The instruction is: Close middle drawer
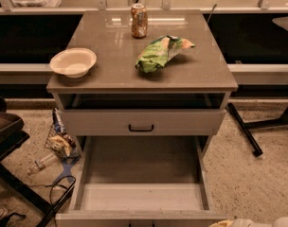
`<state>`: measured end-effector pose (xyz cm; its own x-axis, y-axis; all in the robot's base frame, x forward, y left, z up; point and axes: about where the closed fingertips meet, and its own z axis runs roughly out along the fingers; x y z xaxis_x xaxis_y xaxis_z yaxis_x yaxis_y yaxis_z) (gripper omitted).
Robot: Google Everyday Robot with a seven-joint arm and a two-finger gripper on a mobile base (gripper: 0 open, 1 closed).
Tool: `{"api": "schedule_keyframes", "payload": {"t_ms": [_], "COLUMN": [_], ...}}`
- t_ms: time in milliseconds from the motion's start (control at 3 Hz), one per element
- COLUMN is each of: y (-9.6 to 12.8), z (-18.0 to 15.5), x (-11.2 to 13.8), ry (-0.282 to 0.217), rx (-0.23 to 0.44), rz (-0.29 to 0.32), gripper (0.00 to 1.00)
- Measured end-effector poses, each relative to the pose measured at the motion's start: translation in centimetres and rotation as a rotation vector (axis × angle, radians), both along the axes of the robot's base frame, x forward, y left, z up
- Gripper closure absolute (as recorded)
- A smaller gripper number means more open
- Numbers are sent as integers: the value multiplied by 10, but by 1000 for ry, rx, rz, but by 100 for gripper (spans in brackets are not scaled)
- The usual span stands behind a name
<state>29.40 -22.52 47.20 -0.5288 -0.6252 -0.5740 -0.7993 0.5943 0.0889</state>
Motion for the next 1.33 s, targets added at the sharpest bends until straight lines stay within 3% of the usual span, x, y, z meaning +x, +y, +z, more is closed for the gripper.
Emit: {"api": "schedule_keyframes", "payload": {"t_ms": [667,1333], "y": [34,69], "z": [-72,-95], "x": [7,33], "ry": [66,67], "rx": [134,194], "rz": [32,97], "gripper": [100,100]}}
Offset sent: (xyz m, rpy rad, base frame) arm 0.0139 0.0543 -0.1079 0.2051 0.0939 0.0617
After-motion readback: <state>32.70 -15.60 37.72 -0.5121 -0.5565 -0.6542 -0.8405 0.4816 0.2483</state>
